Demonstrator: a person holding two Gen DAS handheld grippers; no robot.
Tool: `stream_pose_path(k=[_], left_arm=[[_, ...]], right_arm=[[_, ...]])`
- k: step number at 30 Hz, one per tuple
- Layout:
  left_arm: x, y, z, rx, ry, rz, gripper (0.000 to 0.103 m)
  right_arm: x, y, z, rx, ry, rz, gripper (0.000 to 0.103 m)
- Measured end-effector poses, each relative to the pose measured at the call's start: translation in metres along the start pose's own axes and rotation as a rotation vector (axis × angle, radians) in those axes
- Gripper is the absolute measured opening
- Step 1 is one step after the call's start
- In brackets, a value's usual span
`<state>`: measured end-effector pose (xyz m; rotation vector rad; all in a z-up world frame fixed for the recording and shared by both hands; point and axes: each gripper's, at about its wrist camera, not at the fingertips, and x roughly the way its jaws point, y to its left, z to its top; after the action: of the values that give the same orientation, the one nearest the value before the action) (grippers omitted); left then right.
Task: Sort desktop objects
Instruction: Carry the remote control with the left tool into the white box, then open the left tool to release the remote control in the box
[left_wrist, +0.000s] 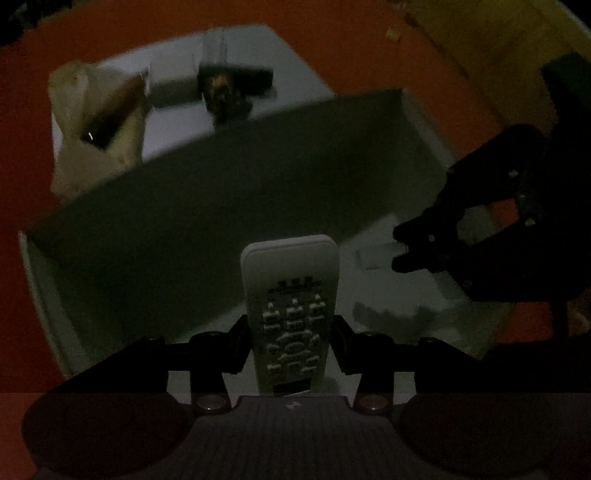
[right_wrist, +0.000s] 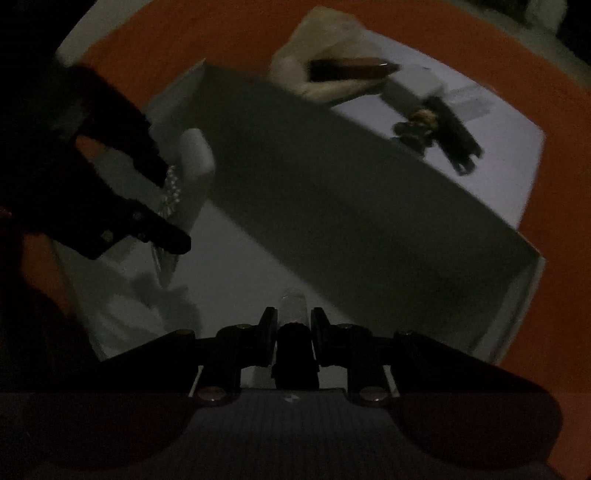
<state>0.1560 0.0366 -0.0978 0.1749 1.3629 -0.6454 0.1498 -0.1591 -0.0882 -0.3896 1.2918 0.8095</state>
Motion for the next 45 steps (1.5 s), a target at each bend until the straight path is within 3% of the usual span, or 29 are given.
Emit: stream_pose_path(k=[8, 18, 24, 25, 26, 28, 30, 31, 36, 45], left_arm=[[0.044, 0.002, -0.007, -0.026, 0.079, 0.011, 0.04], [0.063, -0.002, -0.016, -0.032, 0.087, 0.039, 0.032], [0.068, -0.004, -0.019, -0.015, 0.085, 0.07, 0.032], [0.068, -0.004, -0.02, -0.013, 0.082, 0.076, 0.037], [0.067, -0.005, -0.02, -0.011, 0.068, 0.099, 0.059], [0.067, -0.004, -0.022, -0.017, 0.046, 0.135, 0.099], [0.066, 0.0, -0.025, -0.034, 0.033, 0.162, 0.103], [0.069, 0.005, -0.025, -0.057, 0.047, 0.155, 0.103], [0.085, 0.032, -0.033, -0.175, 0.122, 0.124, 0.103], [0.08, 0.042, -0.035, -0.192, 0.14, 0.11, 0.103]], right_arm=[[0.05, 0.01, -0.01, -0.058, 0.096, -0.007, 0.022], [0.086, -0.002, -0.032, -0.001, 0.226, -0.032, 0.022], [0.091, -0.001, -0.038, 0.01, 0.244, -0.034, 0.022], [0.092, -0.001, -0.039, 0.011, 0.243, -0.037, 0.023], [0.092, -0.001, -0.04, 0.014, 0.242, -0.039, 0.024], [0.091, -0.005, -0.042, 0.066, 0.245, -0.04, 0.045], [0.09, -0.011, -0.045, 0.121, 0.244, -0.041, 0.086], [0.089, -0.013, -0.047, 0.139, 0.24, -0.045, 0.089], [0.089, -0.011, -0.057, 0.156, 0.262, -0.053, 0.09], [0.092, -0.006, -0.062, 0.152, 0.284, -0.041, 0.092]])
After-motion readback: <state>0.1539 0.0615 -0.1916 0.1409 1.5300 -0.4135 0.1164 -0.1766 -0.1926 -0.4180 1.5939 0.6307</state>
